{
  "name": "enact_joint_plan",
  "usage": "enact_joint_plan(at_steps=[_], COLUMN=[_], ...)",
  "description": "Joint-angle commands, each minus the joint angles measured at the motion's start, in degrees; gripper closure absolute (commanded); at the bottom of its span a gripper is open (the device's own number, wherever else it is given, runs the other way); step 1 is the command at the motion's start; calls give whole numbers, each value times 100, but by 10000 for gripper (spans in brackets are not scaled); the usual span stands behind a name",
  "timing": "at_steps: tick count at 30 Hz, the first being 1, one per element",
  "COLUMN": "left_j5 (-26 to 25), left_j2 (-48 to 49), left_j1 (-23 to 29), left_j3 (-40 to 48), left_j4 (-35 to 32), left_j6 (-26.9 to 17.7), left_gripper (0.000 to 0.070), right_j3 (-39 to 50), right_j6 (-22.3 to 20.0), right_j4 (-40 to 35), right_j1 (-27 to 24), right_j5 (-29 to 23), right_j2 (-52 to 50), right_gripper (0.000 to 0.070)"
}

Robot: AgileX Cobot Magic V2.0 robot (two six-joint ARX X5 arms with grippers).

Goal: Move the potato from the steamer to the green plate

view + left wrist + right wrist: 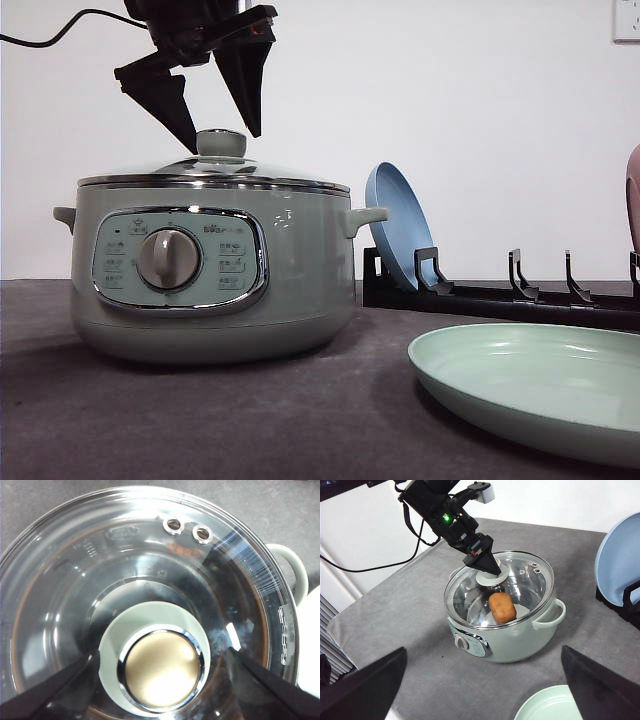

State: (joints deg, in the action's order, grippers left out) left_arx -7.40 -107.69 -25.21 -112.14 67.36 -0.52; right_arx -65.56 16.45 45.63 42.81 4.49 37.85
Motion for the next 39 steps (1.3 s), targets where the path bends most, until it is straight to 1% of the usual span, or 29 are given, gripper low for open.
enact_joint_plan(at_steps=[1,2,5,11,17,26,31,35,39], left_j5=[13,13,13,13,13,20,151,151,151], left_j2=[-178,-187,-195,-212,-287,-287,-220,-149,-137], left_j1=[-37,-37,-37,-35,-35,-26,-26,-26,-26], left_j3=[-170,-170,-170,-170,-170,-175,-243,-456,-856], left_j4=[-56,-58,-68,-40,32,-13,14,99,357], left_j6=[-42,-41,-40,-34,-36,-36,-34,-34,-34], left_gripper=[206,213,295,523,700,700,700,700,700], right_j3=[-87,-87,-87,-87,-87,-87,-87,-87,-87], right_j6=[-57,-57,-57,-55,-55,-52,-49,-46,-42], right_j4=[-44,-44,-44,-44,-44,-44,-44,-44,-45], right_j1=[44,44,44,44,44,44,44,44,44], right_j5=[0,0,0,0,0,0,0,0,0], right_j2=[28,28,26,26,26,26,26,26,26], right_gripper=[76,76,76,76,76,76,76,76,76])
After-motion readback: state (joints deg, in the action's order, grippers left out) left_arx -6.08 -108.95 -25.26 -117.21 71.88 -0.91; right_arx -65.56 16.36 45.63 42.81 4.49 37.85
